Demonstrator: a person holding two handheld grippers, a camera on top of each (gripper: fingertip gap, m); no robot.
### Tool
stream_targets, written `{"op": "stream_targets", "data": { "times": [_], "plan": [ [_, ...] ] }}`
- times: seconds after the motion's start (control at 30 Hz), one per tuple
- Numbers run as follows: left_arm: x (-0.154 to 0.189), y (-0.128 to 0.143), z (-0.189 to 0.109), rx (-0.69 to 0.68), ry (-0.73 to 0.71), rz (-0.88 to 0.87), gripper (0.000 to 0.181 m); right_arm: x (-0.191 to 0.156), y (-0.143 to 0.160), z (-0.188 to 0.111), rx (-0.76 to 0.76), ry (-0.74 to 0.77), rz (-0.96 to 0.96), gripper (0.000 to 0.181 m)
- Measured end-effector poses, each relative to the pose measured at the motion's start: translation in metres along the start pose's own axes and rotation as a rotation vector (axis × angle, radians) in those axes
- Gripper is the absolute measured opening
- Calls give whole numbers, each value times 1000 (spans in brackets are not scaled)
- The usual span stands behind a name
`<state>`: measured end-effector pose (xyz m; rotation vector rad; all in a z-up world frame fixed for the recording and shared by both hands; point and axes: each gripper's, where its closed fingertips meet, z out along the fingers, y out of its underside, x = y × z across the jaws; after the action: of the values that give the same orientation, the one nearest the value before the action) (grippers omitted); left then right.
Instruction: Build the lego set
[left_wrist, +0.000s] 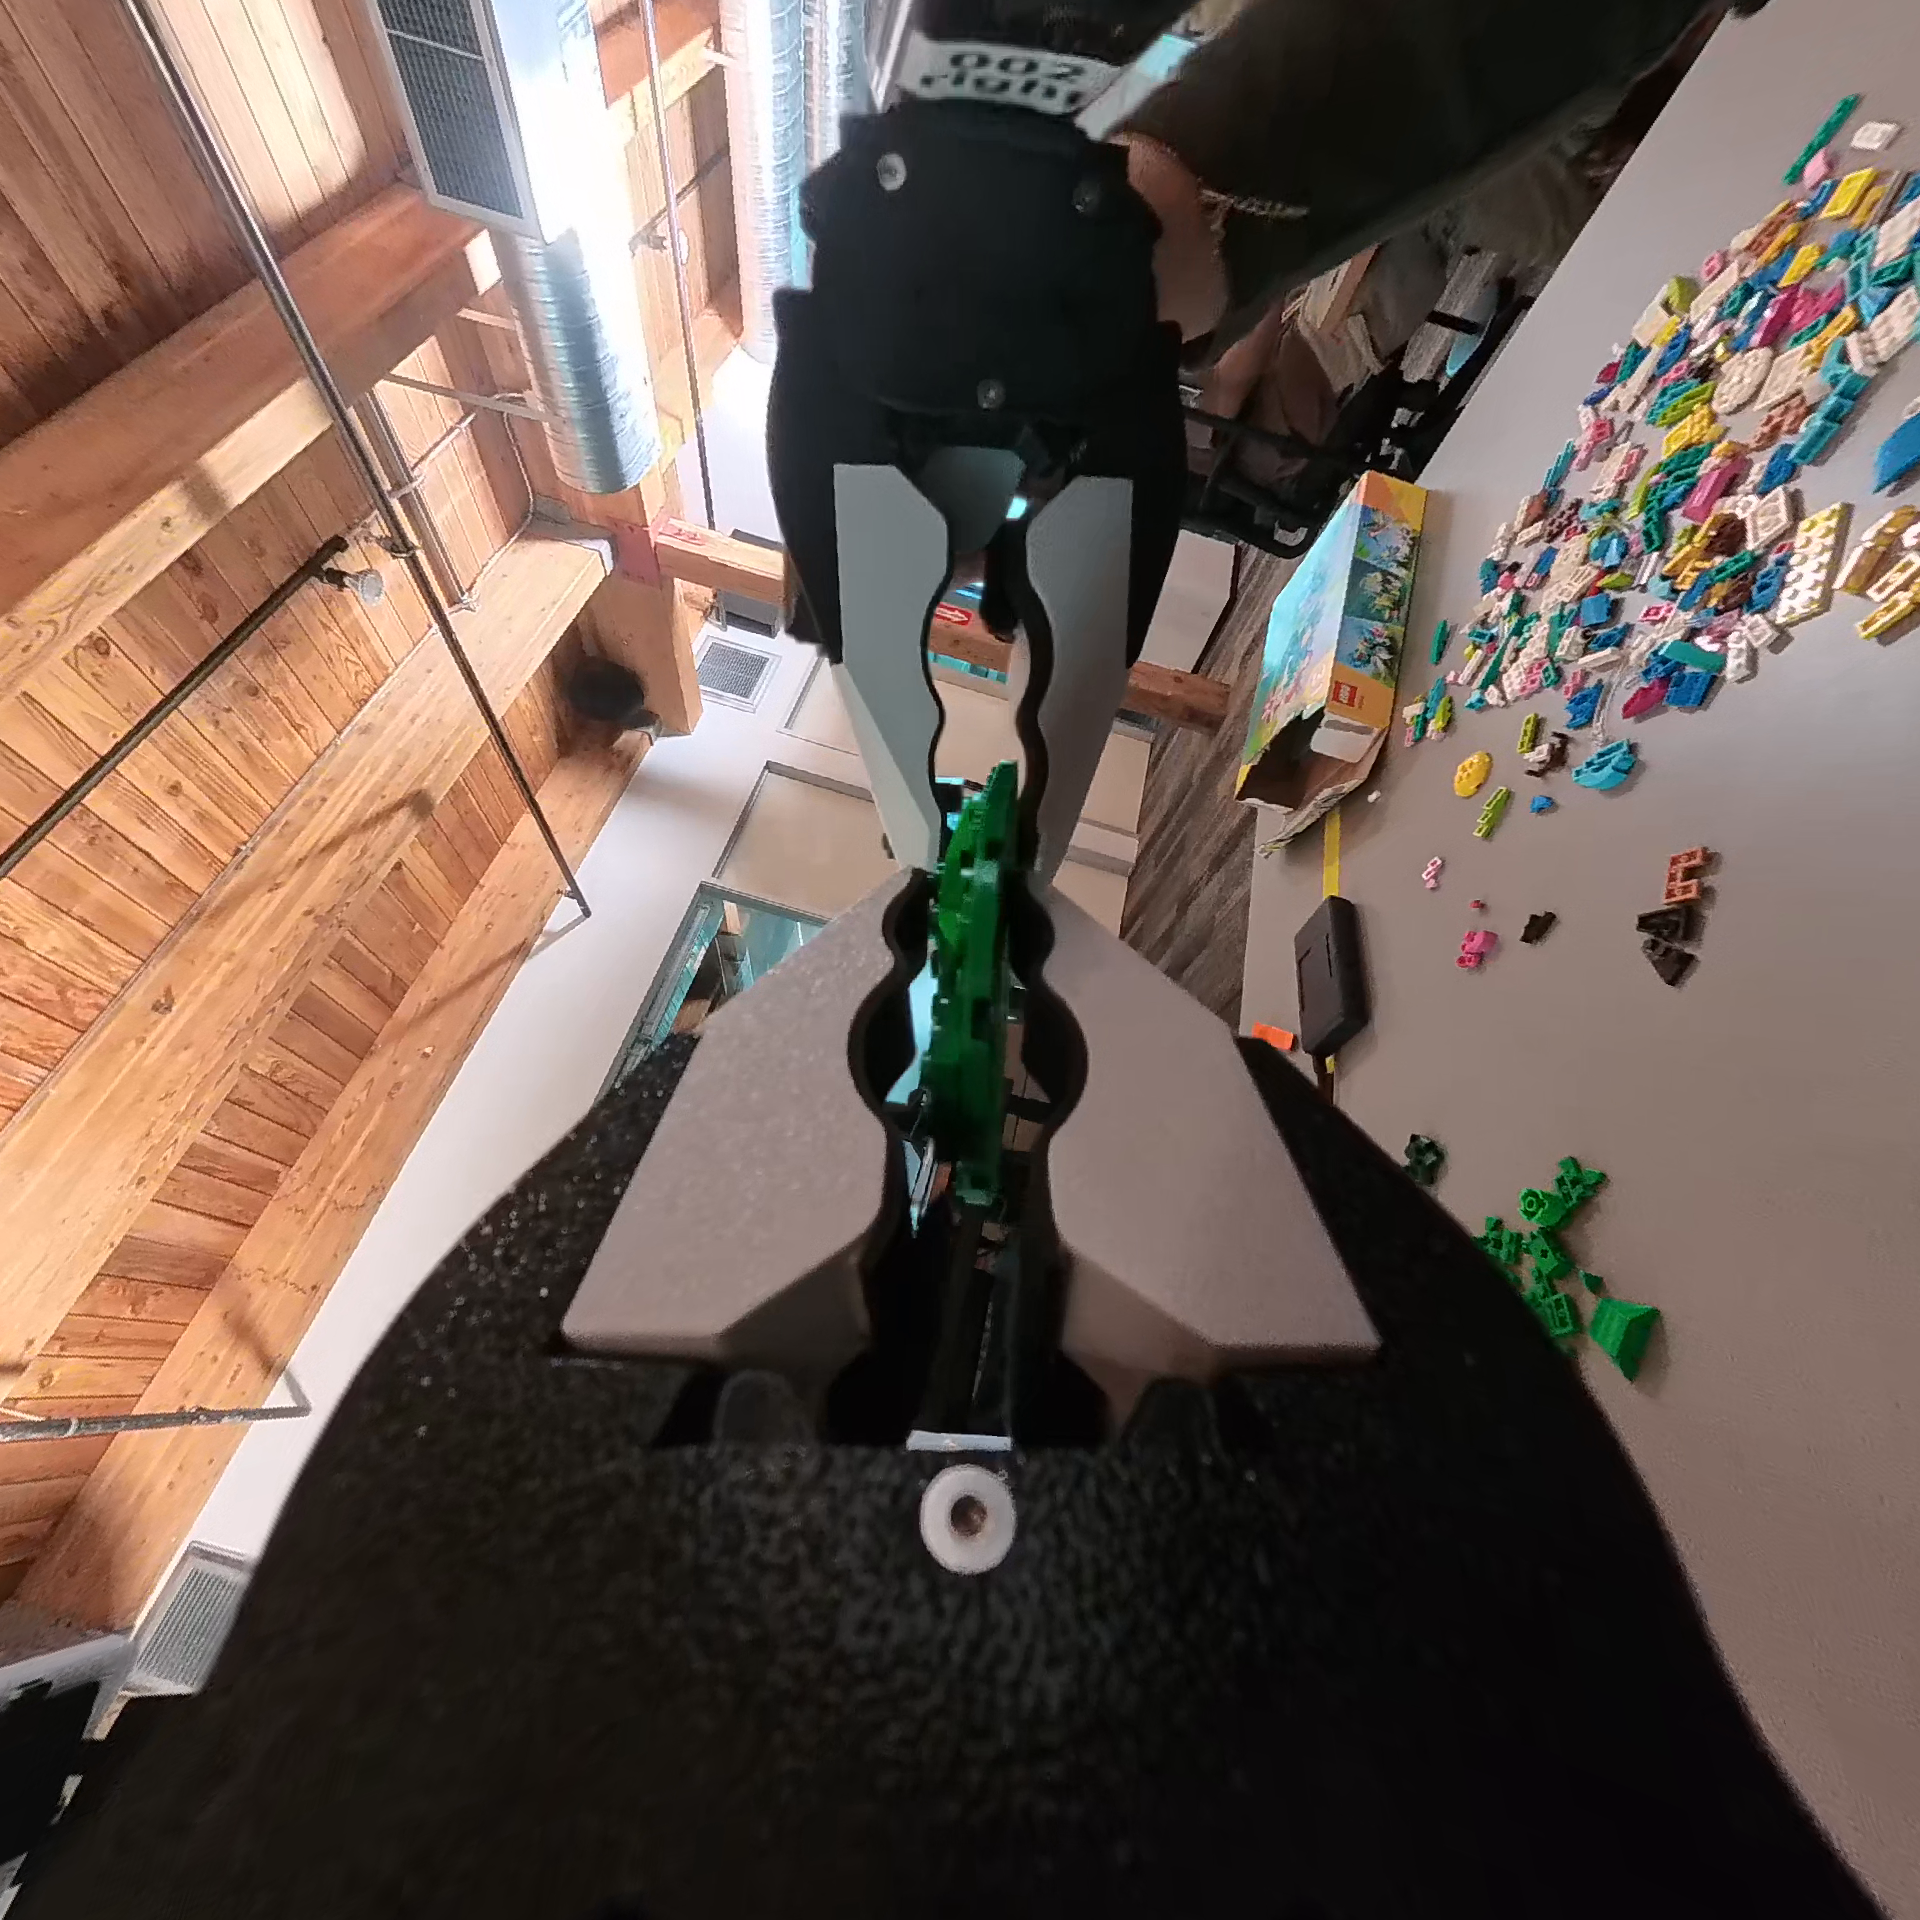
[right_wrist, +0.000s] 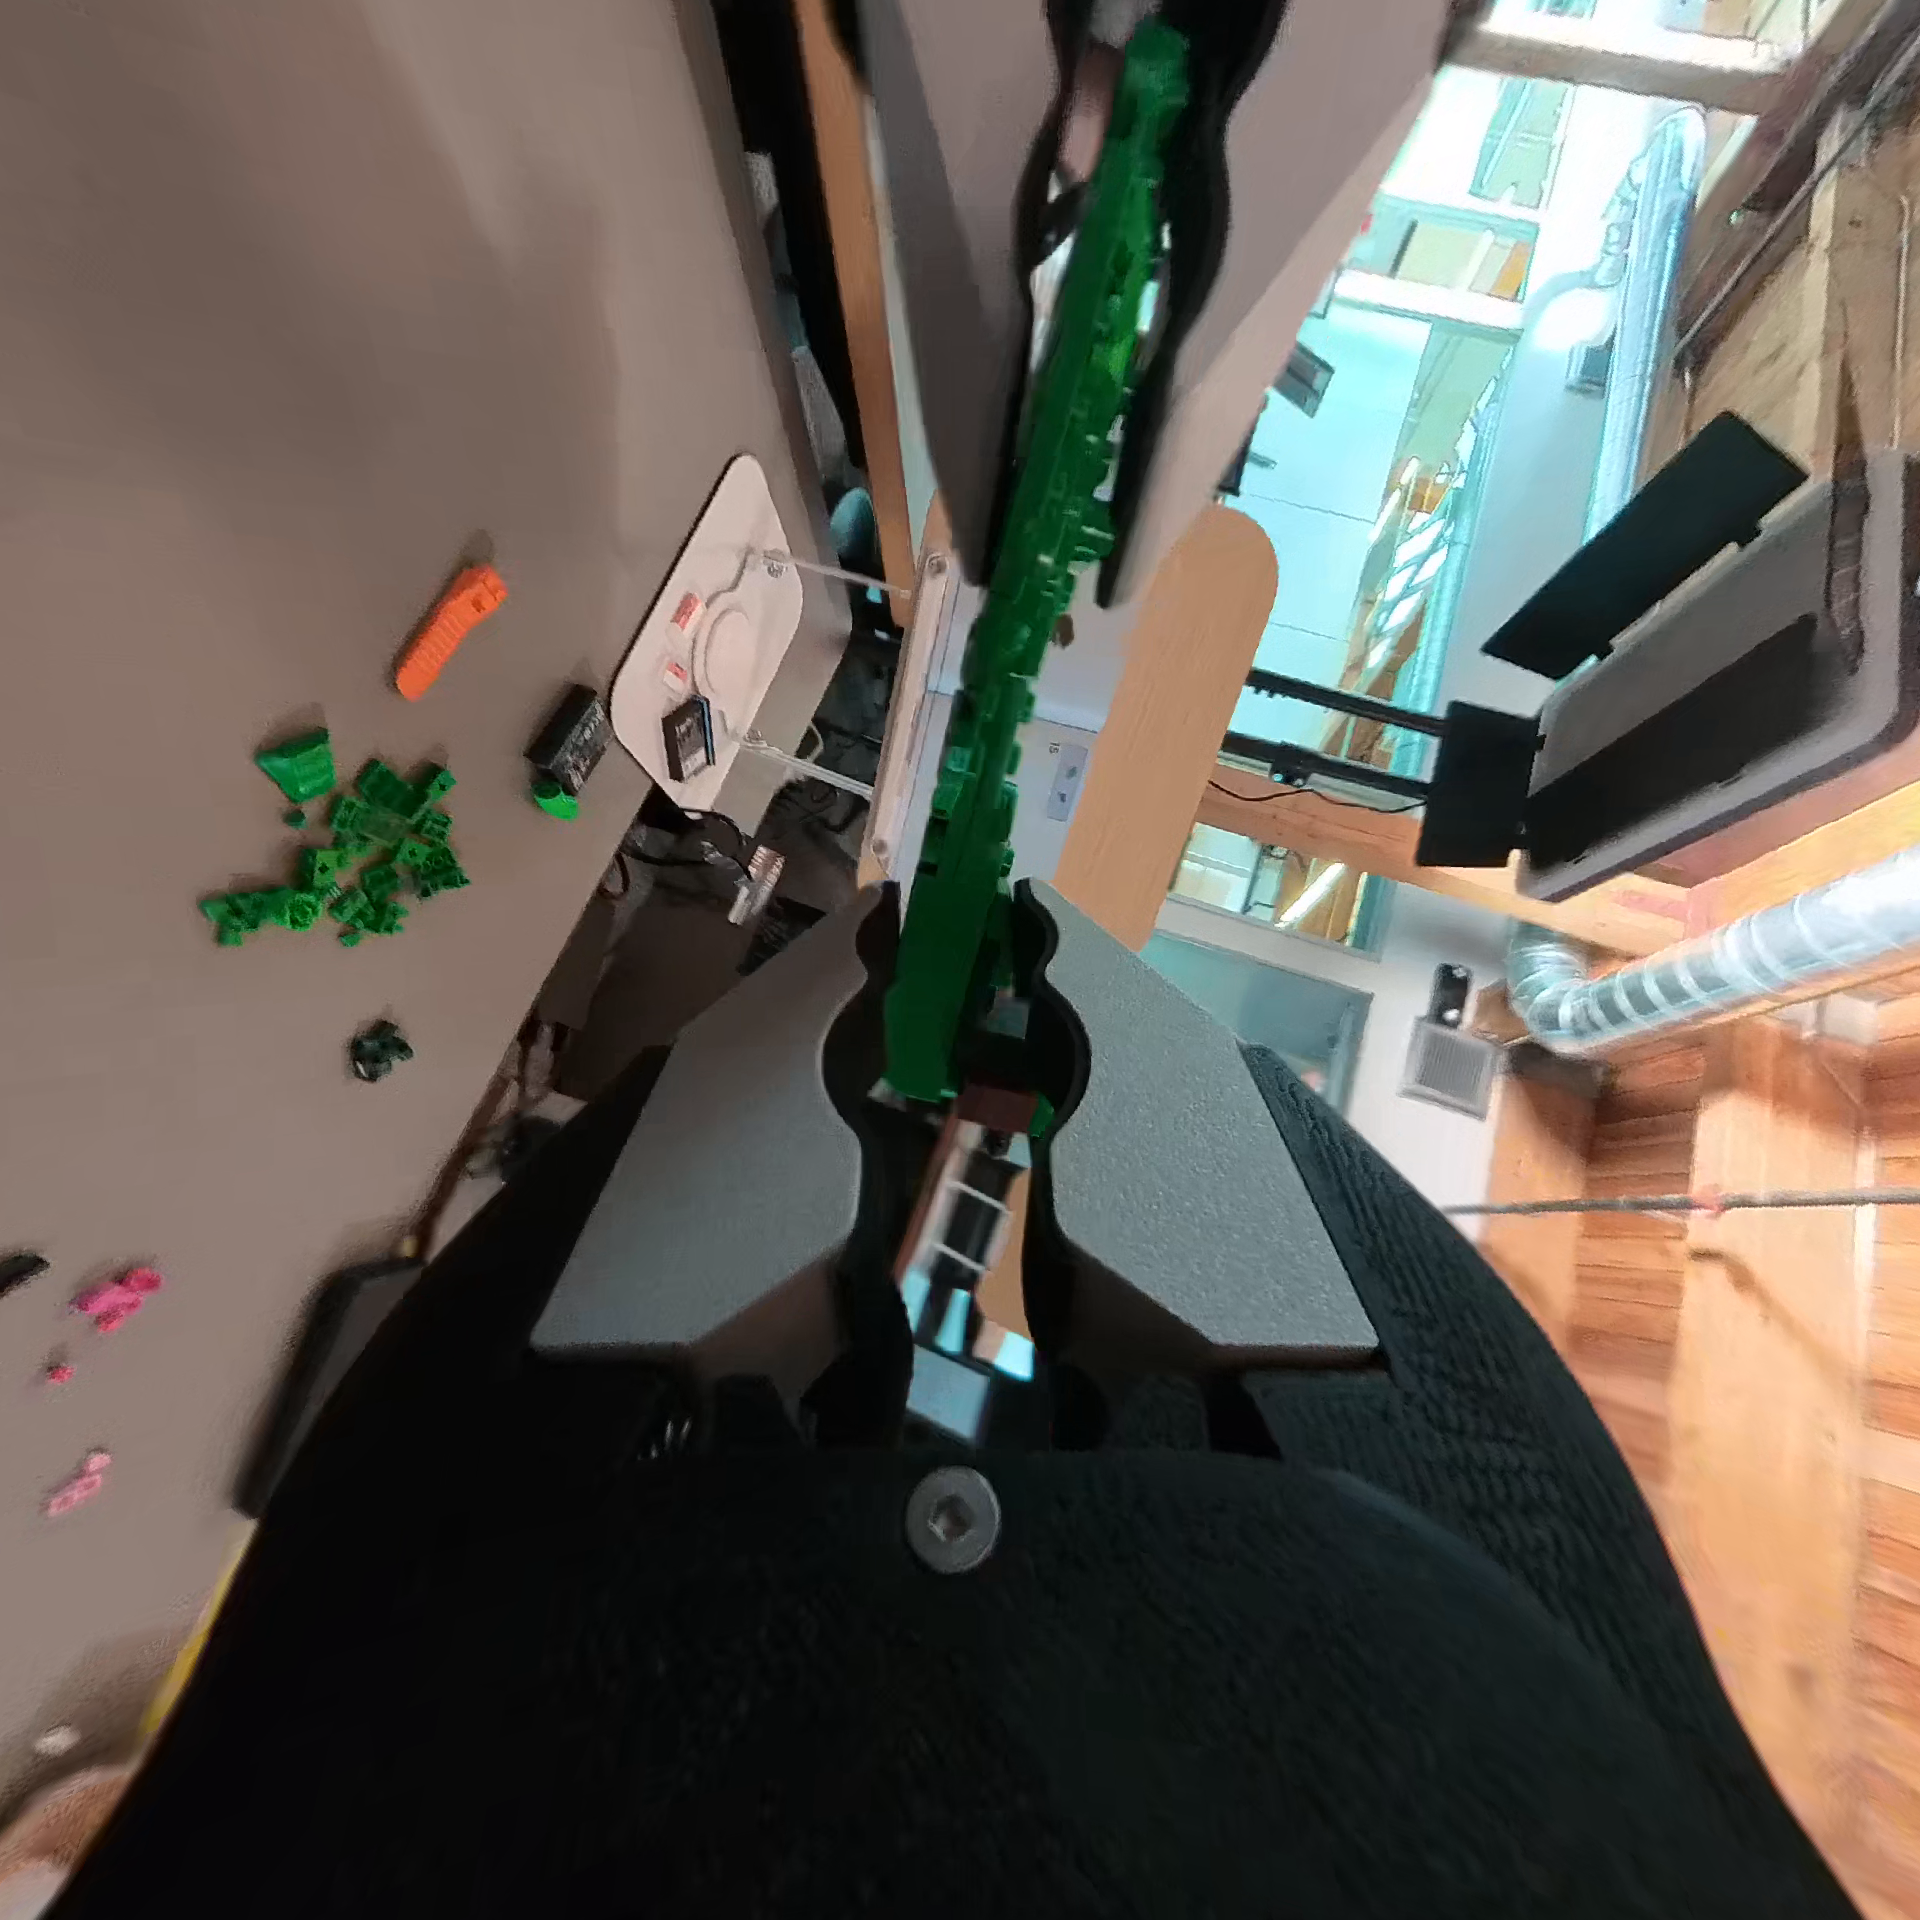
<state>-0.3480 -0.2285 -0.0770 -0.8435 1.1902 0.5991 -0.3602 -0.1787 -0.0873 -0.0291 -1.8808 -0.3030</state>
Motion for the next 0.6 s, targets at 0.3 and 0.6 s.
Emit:
{"op": "stream_targets", "data": {
  "times": [0.3,0.6],
  "plan": [
    [-1,10,2,-23,-6,-16,12,7,3,2,-30,7,98,40],
    [-4,9,-1,0,-17,-31,12,7,10,7,-94,53,-7,19]
  ]
}}
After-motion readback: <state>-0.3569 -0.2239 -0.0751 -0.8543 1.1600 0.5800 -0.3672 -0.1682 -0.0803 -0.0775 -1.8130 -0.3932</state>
